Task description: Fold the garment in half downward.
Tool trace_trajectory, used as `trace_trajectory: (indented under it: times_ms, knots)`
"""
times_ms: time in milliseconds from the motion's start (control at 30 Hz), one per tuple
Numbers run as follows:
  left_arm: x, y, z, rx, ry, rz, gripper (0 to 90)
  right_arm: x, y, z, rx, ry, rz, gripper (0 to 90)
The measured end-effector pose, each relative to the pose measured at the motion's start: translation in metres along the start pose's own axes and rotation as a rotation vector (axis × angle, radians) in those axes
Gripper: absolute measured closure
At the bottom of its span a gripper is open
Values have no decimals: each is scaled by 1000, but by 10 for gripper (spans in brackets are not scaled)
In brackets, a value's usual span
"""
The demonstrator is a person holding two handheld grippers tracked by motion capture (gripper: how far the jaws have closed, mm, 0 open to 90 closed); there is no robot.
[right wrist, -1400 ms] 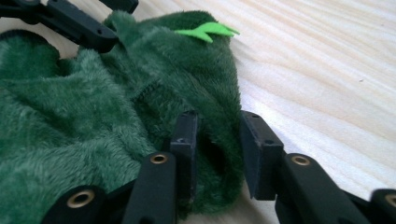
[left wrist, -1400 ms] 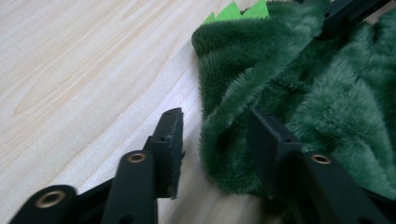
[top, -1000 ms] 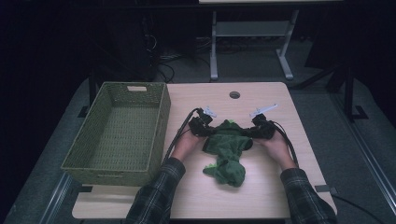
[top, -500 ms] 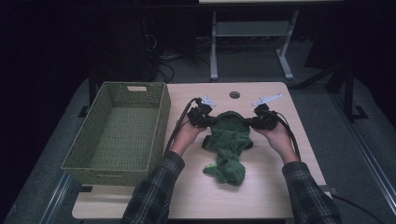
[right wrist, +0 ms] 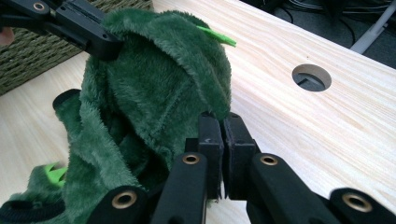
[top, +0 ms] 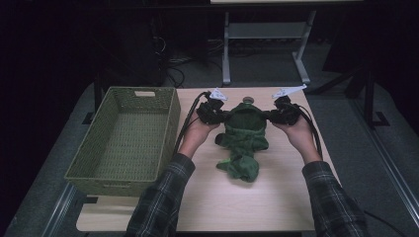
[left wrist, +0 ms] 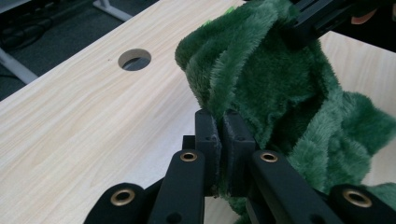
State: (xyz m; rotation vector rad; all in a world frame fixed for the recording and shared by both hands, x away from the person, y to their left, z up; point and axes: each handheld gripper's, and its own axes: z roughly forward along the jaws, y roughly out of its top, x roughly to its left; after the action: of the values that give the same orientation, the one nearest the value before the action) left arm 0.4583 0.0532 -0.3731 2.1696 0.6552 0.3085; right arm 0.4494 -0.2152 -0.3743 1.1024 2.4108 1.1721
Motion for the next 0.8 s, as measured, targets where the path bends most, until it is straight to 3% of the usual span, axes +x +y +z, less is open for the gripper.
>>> trace_trajectory:
  times_ms: [333,433,800]
  knots:
    - [-11,4,-20,-27,-1,19,866,13,-4,-15,-29,12,-41,874]
    - [-18,3,-26,-18,22,37,866,19,-5,-21,-44,17,-58,873]
    - [-44,-2,-47,-33,-3,80,867,36,-18,-38,-58,37,-91,873]
